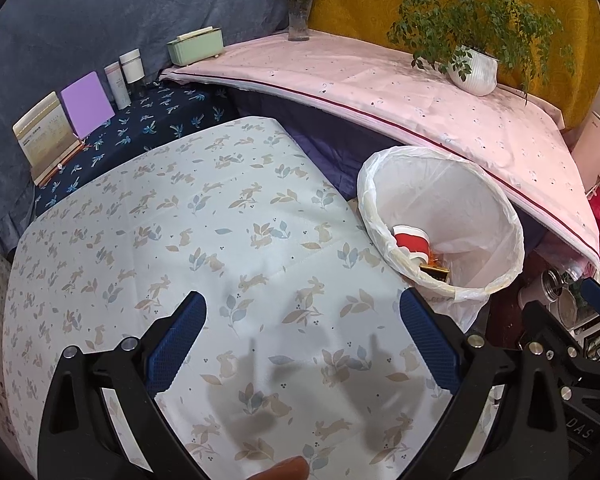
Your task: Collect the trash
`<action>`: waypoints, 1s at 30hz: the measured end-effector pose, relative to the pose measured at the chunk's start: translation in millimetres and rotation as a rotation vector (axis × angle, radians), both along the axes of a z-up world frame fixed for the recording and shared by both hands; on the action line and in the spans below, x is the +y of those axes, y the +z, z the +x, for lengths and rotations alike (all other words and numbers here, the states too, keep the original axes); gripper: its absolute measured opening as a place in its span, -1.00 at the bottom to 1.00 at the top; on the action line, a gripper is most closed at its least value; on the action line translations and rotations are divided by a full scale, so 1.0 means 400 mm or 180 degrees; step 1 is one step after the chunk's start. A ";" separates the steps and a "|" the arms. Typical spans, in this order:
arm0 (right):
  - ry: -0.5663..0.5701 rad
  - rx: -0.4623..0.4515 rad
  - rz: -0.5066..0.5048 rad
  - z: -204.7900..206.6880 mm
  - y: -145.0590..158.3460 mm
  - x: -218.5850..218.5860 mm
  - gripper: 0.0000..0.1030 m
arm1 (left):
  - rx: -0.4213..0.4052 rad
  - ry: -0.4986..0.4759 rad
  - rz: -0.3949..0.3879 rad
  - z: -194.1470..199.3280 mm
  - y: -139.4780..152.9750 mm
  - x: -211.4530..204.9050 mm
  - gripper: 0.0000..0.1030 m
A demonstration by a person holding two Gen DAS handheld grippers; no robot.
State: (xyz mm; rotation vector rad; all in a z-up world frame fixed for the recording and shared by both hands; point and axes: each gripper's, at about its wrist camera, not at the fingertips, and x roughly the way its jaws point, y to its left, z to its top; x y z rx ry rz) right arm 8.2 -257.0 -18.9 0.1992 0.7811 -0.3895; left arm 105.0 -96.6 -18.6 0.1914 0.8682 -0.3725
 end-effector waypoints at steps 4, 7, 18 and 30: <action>0.0008 0.0000 0.0048 -0.002 -0.005 -0.004 0.87 | 0.0015 0.0012 0.0002 0.001 -0.004 -0.003 0.81; 0.0008 0.0019 0.0031 -0.001 -0.008 -0.004 0.87 | 0.0009 0.0003 -0.0006 -0.002 -0.005 -0.005 0.81; -0.0023 0.0046 0.0001 -0.003 -0.014 -0.010 0.87 | 0.0026 -0.0039 0.0001 -0.008 -0.011 -0.019 0.81; -0.0018 0.0057 0.0005 0.006 -0.019 -0.018 0.87 | 0.0048 -0.0098 0.0056 -0.003 -0.018 -0.044 0.81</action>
